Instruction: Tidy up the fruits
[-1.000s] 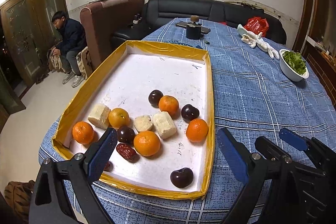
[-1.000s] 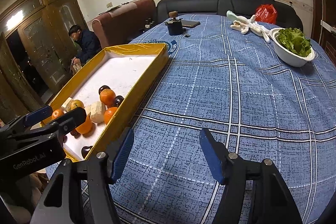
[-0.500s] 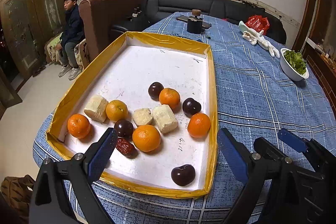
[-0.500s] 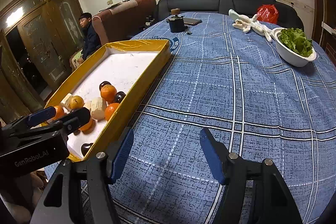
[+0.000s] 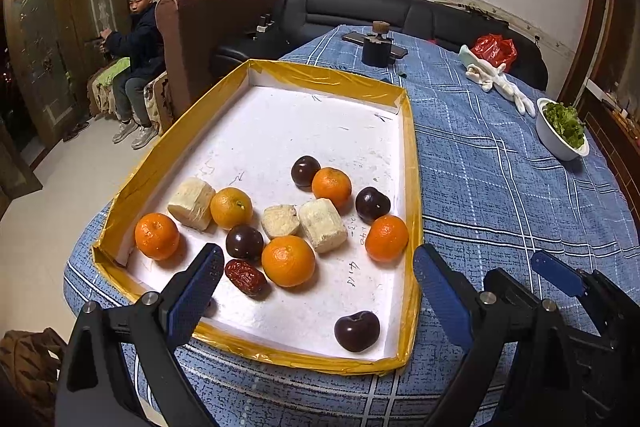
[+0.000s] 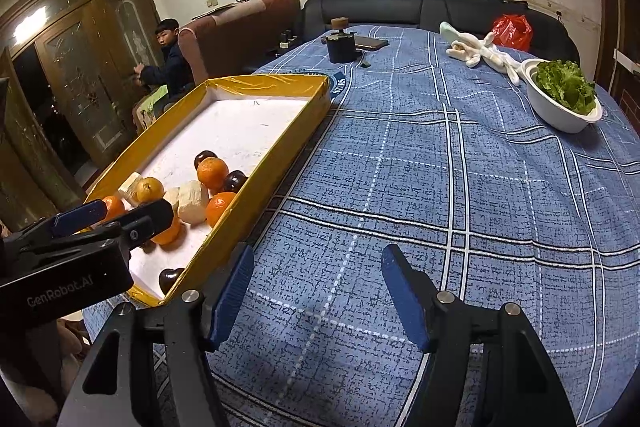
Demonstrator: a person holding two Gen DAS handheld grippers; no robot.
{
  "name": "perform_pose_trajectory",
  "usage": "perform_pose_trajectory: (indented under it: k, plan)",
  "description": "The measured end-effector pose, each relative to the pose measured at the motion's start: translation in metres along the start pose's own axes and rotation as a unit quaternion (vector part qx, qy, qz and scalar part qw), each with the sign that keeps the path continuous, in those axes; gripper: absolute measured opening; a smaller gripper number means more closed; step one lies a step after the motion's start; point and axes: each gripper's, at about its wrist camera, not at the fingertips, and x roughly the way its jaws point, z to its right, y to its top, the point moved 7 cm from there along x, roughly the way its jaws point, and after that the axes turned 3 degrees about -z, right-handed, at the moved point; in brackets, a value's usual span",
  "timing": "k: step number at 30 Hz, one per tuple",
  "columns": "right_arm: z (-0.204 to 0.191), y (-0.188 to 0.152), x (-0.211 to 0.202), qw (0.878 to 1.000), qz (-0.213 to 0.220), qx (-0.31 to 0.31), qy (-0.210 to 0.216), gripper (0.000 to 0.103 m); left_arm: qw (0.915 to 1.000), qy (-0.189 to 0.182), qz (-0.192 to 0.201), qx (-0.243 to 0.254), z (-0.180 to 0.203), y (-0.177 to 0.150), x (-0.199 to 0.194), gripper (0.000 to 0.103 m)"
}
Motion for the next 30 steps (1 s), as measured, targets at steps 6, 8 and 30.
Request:
perform_pose_trajectory:
  k: [6,8,30]
  plan:
    - [-0.002,0.0,-0.003,1.0,0.003,-0.002,-0.003,0.072,1.0,0.002,0.008,-0.003,-0.004,-0.001,-0.006,0.095]
    - [-0.003,-0.001,-0.005,1.0,0.005,-0.002,-0.003,0.072,0.9999,0.004,0.012,-0.007,-0.006,0.0,-0.009,0.095]
    - [-0.023,-0.008,-0.043,0.999,0.043,-0.025,0.003,0.075,0.9764,0.094,0.191,-0.034,-0.028,0.008,-0.107,0.096]
